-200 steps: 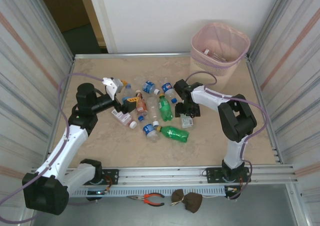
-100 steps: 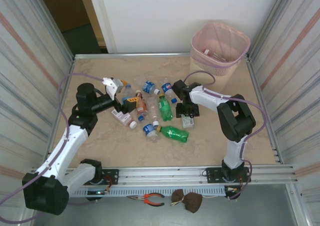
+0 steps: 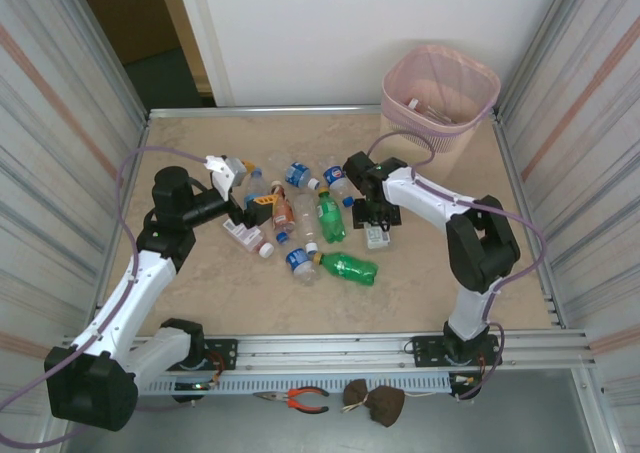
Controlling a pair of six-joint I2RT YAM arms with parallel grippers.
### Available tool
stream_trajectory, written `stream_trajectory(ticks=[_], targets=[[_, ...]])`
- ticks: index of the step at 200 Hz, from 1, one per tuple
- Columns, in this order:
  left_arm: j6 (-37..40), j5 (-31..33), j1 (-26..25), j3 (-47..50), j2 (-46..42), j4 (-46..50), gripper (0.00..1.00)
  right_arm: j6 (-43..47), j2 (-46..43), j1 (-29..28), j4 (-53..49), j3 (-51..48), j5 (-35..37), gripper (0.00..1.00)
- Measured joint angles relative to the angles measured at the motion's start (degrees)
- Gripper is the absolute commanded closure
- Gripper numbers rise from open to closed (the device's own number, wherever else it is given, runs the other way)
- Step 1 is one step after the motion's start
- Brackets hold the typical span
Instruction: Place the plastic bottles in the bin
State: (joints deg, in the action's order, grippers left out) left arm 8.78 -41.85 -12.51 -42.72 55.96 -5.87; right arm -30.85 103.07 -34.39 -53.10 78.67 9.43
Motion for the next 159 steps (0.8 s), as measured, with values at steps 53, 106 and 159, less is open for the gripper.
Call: stream_trajectory(ticks=[53, 106, 159], targets=[[0.0, -0.02, 0.0, 0.0, -0.02, 0.0, 0.01, 0.26, -4.94, -0.94, -3.19, 5.22, 0.28, 0.33], [-0.02, -0.02, 0.0, 0.0, -0.04, 0.0, 0.01, 2.27, -9.31, -0.76, -6.14, 12.11, 1.11, 0.32], [0.0, -0.02, 0.0, 0.0, -0.61, 0.0, 0.01, 5.35, -11.3, 2.58, -8.31, 19.45, 0.85, 0.32]])
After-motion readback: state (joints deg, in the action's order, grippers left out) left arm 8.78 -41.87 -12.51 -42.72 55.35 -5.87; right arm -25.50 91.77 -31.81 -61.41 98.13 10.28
